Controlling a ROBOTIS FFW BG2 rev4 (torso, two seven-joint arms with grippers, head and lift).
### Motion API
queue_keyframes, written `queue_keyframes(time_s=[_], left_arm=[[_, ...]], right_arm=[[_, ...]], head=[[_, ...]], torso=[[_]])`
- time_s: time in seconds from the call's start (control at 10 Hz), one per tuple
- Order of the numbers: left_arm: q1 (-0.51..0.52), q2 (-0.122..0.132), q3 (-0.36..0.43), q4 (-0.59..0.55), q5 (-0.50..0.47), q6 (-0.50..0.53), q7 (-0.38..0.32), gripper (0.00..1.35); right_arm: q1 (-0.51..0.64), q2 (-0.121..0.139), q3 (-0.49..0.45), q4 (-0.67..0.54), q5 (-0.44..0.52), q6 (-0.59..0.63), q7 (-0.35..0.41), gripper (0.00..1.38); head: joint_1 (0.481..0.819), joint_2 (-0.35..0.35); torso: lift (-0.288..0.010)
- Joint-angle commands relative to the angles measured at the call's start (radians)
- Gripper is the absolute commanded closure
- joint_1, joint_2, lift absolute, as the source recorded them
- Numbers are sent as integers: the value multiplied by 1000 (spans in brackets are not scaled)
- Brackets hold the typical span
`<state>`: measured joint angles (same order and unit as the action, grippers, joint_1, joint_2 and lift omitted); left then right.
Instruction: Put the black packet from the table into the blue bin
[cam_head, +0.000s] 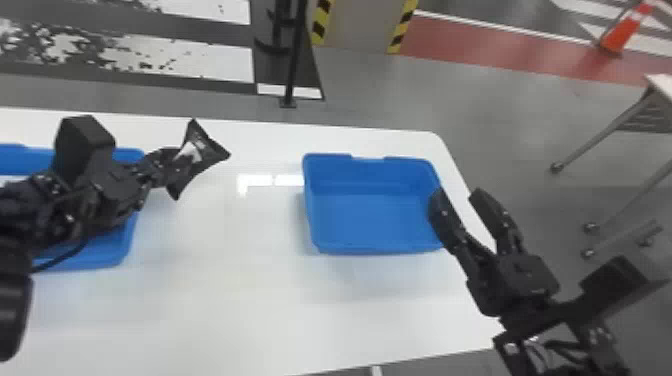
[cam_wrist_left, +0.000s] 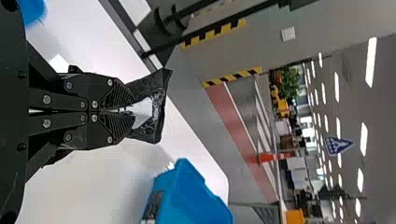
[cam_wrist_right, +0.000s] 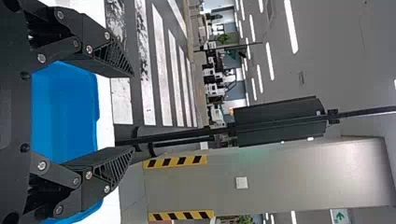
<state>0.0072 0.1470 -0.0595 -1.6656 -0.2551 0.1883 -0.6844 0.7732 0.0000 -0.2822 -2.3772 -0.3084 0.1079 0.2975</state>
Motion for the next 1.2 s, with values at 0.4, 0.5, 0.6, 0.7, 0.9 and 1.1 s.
queue_keyframes(time_s=[0.4,0.5,0.6,0.7,0.9,1.1], left_arm=[[150,-3,301,-125,-82,55,-9,1150],[155,-12,331,-125,-64,96,-9,766],[167,-17,351,-127,-36,96,-14,348],[189,-17,353,-149,-10,94,-17,147],[275,-49,402,-262,14,57,-12,130],[415,-119,518,-412,80,1,31,130]], right_arm=[[0,1,-1,-2,-3,0,0,506],[0,1,-1,-2,-3,0,0,506],[2,1,1,-2,-5,0,0,506],[2,1,-1,-5,-5,0,0,506],[5,1,-1,-7,-5,0,0,506],[5,1,-1,-12,-9,0,0,506]], head=[[695,-33],[695,-4],[695,23],[695,40],[695,41],[695,62]], torso=[[-110],[-110],[-110],[-110],[-110],[-110]])
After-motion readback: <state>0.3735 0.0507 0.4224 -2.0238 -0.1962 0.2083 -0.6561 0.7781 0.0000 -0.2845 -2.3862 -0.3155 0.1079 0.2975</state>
